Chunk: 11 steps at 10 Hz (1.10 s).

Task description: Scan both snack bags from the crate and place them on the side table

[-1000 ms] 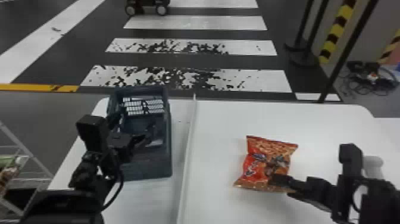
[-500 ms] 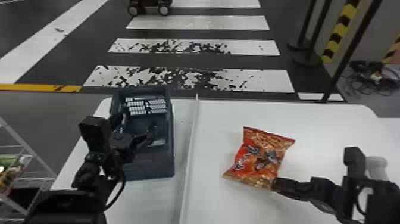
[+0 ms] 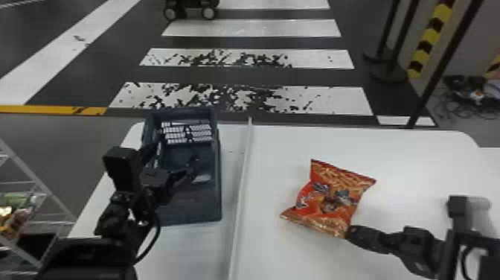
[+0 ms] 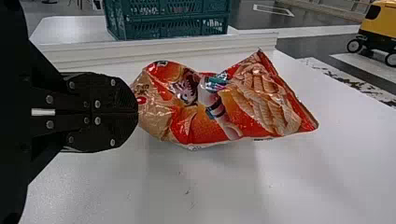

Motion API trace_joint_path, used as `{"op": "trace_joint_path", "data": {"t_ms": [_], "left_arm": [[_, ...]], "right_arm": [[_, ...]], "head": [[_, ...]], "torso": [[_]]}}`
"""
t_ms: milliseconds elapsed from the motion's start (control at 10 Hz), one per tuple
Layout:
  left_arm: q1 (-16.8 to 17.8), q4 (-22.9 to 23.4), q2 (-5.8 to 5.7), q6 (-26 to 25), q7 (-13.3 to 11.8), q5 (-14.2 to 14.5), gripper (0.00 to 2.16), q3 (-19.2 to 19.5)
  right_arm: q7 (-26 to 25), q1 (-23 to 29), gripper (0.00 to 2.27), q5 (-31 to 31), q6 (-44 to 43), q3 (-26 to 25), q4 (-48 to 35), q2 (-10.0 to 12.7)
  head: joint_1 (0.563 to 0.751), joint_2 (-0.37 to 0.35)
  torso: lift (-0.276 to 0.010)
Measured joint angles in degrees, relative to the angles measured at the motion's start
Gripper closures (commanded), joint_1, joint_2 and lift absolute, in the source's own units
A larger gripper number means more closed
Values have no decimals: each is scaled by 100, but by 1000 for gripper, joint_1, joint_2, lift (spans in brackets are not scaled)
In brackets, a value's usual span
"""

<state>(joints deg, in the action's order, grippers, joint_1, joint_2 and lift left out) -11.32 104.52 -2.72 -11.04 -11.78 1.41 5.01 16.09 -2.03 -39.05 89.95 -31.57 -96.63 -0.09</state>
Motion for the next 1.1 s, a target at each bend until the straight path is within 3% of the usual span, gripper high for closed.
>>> {"op": "trace_joint_path", "data": {"t_ms": [300,800,1100], "left_arm": [[-9,-2,0,1,9,9,87,16],[-10,-14,0,0,9,19,87,27],[18,-50,-2,0,9,40,87,44]], "right_arm": [[-17,172,2240,192,1,-130,-681,0],[-45,243,2240,1143,-202,-127,-1999,0],[90,513,2240,2820,-906,688,-2920,0]], "head": [[695,34],[695,-38],[695,-74]], "torso": [[-98],[-98],[-98]]}}
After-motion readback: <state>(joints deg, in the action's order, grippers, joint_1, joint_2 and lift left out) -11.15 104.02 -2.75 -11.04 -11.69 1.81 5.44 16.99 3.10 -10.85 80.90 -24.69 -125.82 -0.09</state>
